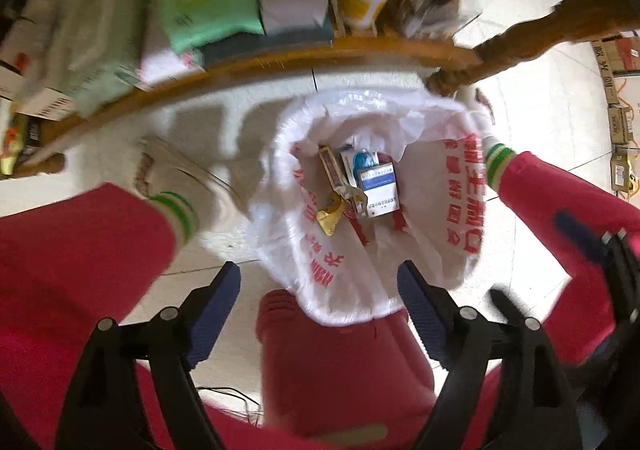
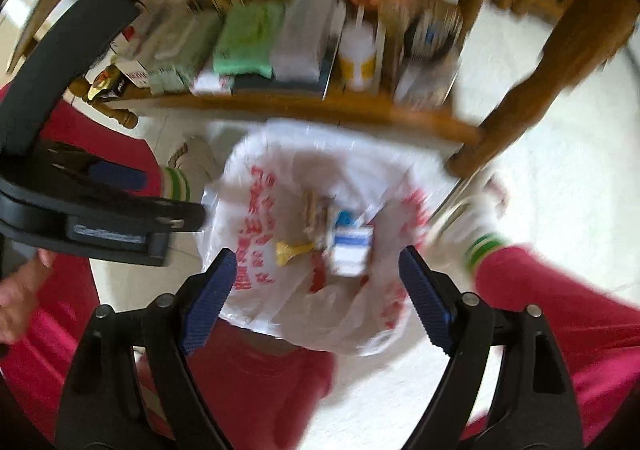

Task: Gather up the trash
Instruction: 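Move both open tools back up over the table toward the remaining trash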

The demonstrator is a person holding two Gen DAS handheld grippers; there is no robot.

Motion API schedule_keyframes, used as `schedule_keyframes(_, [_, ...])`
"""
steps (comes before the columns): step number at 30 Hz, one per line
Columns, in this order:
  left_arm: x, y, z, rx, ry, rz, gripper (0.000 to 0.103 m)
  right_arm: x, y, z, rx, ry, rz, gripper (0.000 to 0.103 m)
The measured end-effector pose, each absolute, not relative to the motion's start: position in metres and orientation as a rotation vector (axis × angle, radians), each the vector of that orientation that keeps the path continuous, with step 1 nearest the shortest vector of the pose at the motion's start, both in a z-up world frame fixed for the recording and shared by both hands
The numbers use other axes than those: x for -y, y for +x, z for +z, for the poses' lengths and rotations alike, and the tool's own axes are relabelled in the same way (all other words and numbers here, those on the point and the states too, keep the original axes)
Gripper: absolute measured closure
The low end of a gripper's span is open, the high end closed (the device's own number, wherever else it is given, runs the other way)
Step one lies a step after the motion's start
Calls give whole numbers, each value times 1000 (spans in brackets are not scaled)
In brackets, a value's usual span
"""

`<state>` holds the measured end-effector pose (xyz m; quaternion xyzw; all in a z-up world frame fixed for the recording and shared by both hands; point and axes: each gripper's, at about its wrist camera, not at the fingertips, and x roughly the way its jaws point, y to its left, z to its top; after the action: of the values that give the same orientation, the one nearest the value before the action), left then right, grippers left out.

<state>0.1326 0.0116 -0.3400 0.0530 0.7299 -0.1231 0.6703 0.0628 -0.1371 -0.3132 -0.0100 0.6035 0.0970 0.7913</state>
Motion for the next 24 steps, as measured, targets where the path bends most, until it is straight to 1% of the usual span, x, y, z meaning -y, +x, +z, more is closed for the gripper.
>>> schedule_keyframes(1, [-14,131,-326,-1621,127,-281,23,139,60,-298,-1270,-52,202,13])
schedule_keyframes(3, [-25,129,-281,-1545,134,-300,22,141,56,-261,-1214,-94,223,13])
schedule_keyframes(5, [-36,129,-240,-1486,112,-312,15,144,56,-232,-1180,-110,249,13])
schedule_keyframes(6, [-39,131,-223,-1466,103,-316,14,144,57,-216,-1161,-122,254,13])
schedule_keyframes(8, [-50,141,-174,-1405,92,-309,12,145,62,-181,-1114,-138,283,12])
schedule_keyframes(9, [-52,145,-158,-1383,99,-302,11,146,64,-163,-1085,-142,289,11])
schedule_keyframes(10, [-56,153,-133,-1345,111,-292,11,149,68,-140,-1045,-135,295,7])
schedule_keyframes(14, [-60,179,-61,-1219,183,-244,9,158,85,-74,-934,-110,319,7])
schedule_keyframes(17, [-54,200,-30,-1227,242,-283,8,165,100,-34,-880,-100,338,7])
schedule_keyframes(21, [-46,233,-1,-1238,259,-269,8,174,118,6,-831,-77,353,7])
schedule_keyframes(24, [-45,247,10,-1272,206,-294,8,178,128,32,-781,-94,352,7])
